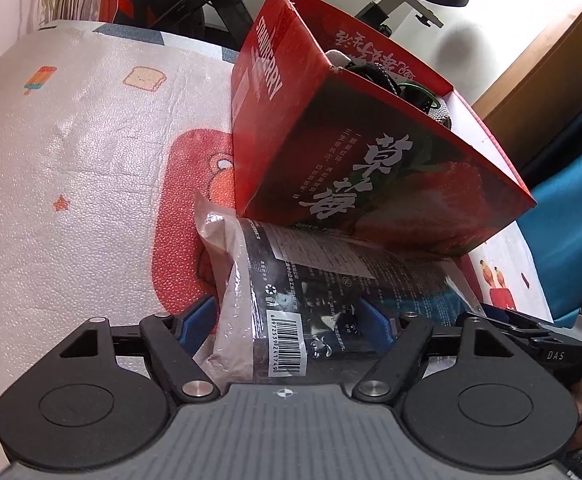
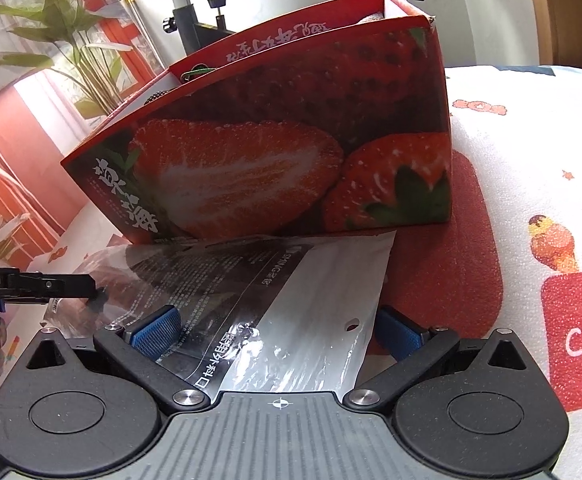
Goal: Organize soft objects
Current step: 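Close both grippers on the clear plastic package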
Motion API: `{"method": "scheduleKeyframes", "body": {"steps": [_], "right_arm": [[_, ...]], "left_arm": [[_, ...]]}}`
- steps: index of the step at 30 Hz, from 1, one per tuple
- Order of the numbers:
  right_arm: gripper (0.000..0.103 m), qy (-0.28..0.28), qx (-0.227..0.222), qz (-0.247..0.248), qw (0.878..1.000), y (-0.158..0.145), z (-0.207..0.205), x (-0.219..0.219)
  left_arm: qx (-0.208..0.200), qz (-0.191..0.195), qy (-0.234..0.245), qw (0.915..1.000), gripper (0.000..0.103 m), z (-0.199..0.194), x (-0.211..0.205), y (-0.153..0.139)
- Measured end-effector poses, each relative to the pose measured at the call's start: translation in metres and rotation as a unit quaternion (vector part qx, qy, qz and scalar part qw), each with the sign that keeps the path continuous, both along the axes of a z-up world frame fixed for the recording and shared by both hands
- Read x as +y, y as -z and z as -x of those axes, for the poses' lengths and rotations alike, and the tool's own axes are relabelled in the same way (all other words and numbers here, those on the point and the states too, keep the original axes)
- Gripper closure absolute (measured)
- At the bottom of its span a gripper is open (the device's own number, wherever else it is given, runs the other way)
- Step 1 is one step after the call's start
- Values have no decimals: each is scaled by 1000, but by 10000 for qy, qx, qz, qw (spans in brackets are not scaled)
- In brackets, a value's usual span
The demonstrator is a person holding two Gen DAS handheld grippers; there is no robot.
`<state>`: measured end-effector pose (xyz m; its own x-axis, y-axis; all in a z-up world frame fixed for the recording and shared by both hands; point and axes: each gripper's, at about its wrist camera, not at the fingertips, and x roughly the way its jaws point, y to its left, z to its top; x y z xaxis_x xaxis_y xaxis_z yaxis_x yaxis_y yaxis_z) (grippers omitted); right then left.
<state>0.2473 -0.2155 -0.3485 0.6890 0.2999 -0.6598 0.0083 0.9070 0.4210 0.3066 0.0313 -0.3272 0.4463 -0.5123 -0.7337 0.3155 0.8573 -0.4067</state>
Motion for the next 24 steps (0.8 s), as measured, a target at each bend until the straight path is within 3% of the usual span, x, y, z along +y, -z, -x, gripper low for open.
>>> {"method": "scheduleKeyframes", "body": {"steps": [5,11,16,24], "right_arm": [[0,-43,68,-88,9999,0,-3,1],[1,-175,1,-92,9998,1,-2,6],[15,-161,20,-194,9997,0,-3,2],[29,-243,85,-155,9995,-8,-2,4]], "left_arm": [[11,26,53,10000,25,-1,-6,3],[-6,-47,-10,10000,35,1,-7,5],[22,-42,-8,10000,39,1,-4,5],[93,-6,130,9999,43,6,-7,2]]}}
